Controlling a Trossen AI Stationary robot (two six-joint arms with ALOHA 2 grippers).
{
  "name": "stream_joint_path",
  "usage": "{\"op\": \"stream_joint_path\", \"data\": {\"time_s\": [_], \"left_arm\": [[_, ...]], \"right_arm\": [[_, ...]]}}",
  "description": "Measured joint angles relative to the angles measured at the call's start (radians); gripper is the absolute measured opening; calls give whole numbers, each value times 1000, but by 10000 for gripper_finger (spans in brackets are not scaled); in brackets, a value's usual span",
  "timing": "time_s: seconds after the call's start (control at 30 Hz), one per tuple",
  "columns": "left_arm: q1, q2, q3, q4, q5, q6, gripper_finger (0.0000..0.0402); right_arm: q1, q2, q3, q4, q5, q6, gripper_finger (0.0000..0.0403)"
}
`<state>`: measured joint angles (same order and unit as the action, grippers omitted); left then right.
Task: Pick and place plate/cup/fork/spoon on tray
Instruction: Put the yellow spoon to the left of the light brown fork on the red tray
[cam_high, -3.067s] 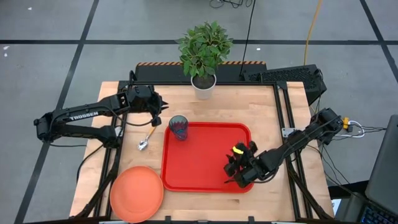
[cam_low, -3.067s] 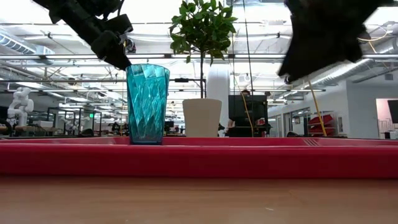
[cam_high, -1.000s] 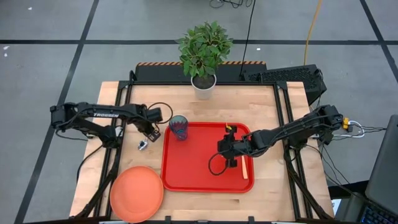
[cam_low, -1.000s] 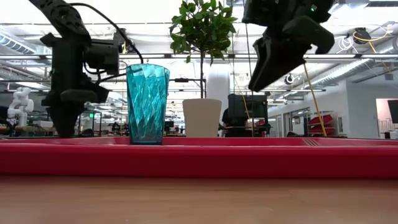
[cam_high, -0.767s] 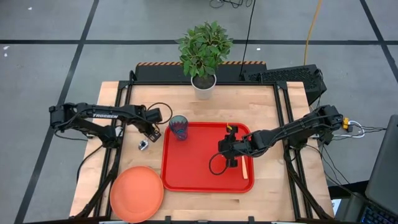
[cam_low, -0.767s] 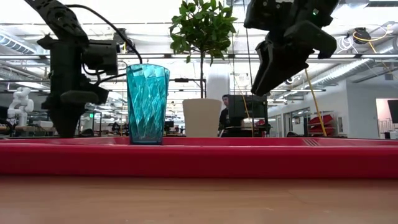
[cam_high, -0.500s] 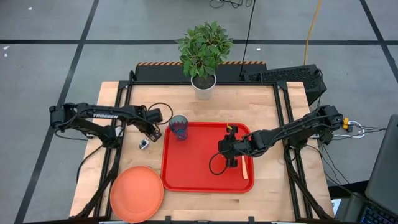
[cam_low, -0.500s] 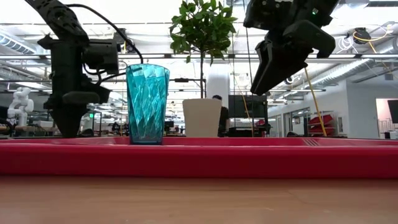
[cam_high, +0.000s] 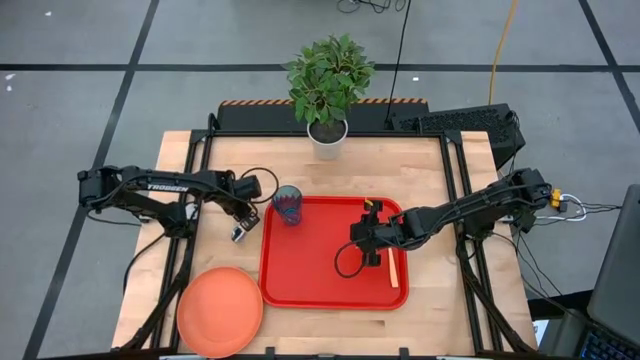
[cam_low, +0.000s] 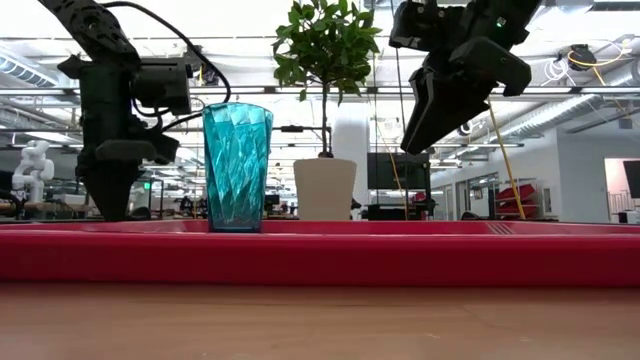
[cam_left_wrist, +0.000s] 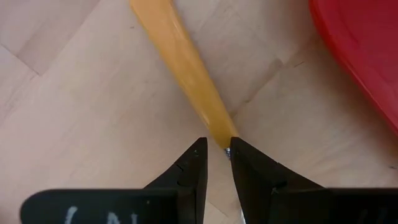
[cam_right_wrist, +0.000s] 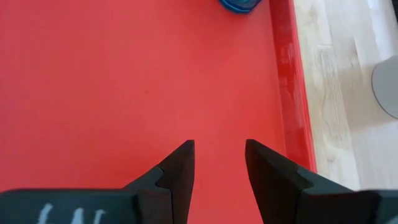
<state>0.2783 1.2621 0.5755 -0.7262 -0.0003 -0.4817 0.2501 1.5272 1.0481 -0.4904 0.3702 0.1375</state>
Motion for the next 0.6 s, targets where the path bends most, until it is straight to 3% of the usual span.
{"op": "stream_joint_path", "data": {"time_s": [0.47, 0.6], "left_arm": [[1, -1, 12, 47, -1, -25, 74], [5, 18, 4, 47, -52, -35, 76]], "right_arm": [[-6, 0, 0, 0, 0, -11, 134], [-9, 0, 0, 0, 0, -8, 134]]}}
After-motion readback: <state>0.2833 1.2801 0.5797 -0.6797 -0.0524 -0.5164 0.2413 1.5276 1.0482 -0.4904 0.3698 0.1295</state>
